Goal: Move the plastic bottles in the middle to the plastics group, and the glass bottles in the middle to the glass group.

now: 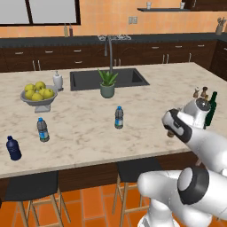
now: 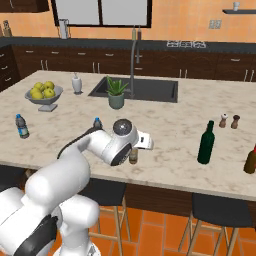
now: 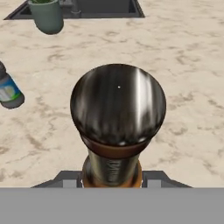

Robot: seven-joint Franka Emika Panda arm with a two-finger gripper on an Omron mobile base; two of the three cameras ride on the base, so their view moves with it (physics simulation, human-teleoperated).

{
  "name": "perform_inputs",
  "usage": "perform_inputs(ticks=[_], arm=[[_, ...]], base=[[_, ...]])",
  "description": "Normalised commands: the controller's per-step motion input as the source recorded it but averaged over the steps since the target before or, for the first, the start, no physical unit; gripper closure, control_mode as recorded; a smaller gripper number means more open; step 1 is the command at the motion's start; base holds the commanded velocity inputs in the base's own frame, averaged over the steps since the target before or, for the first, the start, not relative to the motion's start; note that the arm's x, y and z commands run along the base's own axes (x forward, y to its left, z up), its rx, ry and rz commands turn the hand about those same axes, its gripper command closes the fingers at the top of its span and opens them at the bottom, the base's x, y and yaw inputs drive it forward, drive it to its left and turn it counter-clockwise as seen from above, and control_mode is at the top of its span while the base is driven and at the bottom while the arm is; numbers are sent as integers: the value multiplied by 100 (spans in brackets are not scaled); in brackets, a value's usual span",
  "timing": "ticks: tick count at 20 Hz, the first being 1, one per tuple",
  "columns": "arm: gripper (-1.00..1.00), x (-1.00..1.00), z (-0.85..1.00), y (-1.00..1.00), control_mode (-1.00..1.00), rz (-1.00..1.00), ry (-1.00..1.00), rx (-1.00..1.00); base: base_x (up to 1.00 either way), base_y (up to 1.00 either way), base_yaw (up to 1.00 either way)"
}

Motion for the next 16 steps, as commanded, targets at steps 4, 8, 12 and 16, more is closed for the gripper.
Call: perform_inputs(ticks=[4,8,12,16], arm=[[100,0,56,-100,-100,-1,0,0],[100,0,15,-100,-100,-1,4,-5],[100,0,-15,-99,-100,-1,10,-10],[100,1,-52,-82,-100,0,2,-6]], base=[[0,0,0],[0,0,0],[0,0,0],[0,0,0]])
